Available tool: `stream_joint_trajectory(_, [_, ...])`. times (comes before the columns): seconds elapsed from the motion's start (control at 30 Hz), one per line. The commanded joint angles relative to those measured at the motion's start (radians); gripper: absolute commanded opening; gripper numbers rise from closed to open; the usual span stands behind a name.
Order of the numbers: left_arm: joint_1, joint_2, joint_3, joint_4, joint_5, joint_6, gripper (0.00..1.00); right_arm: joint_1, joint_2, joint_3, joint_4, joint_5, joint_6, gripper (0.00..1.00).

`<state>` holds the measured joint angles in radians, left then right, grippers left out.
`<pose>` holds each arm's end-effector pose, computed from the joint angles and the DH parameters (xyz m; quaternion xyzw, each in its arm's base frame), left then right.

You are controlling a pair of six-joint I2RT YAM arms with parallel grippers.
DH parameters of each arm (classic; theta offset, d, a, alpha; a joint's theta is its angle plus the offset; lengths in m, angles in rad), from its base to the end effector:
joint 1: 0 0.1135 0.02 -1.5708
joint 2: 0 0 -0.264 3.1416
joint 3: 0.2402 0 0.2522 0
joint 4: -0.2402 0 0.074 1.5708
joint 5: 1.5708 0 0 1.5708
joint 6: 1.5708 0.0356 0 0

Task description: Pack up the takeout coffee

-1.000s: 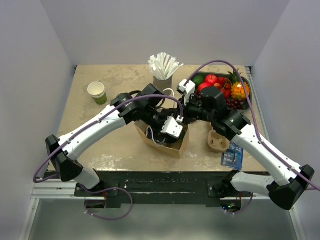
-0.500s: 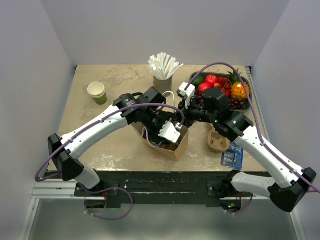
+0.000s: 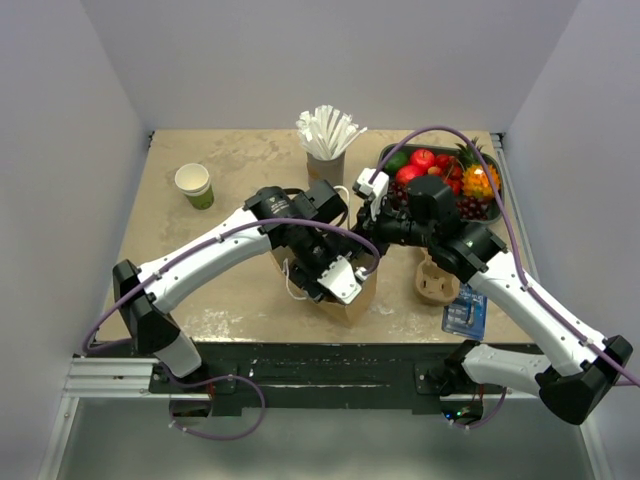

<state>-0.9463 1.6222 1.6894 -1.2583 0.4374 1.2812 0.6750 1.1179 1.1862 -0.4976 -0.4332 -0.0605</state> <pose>0.1710 -0.2630 0.3548 0.8783 0.3863 -0.1794 0.2172 0.1792 0.1625 0.3832 -0.4038 0.7251 0.3320 0.4482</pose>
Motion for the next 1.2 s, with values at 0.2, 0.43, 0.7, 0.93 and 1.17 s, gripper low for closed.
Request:
stream_joint_trajectory(0.2, [-0.046, 0.079, 0.084, -0.038, -0.042, 0.141, 0.00, 0.018, 0.003, 0.001, 0.067, -0.128, 0.007, 0.00])
stream_joint_trajectory(0.43, [-0.046, 0.088, 0.081, -0.016, 0.012, 0.144, 0.00, 0.020, 0.028, 0.016, 0.056, -0.191, -0.010, 0.00])
stream_joint_trajectory(0.7, [-0.046, 0.182, 0.216, -0.058, 0.001, 0.159, 0.00, 0.043, 0.034, 0.033, 0.037, -0.205, -0.047, 0.00])
stream_joint_trajectory(0.93, [-0.046, 0.166, 0.185, -0.058, 0.043, 0.191, 0.00, 0.046, 0.046, 0.059, 0.037, -0.184, -0.071, 0.00])
stream_joint_trajectory(1.17, [-0.045, 0.188, 0.155, 0.112, 0.055, 0.005, 0.00, 0.070, 0.048, 0.081, 0.010, -0.182, -0.122, 0.00])
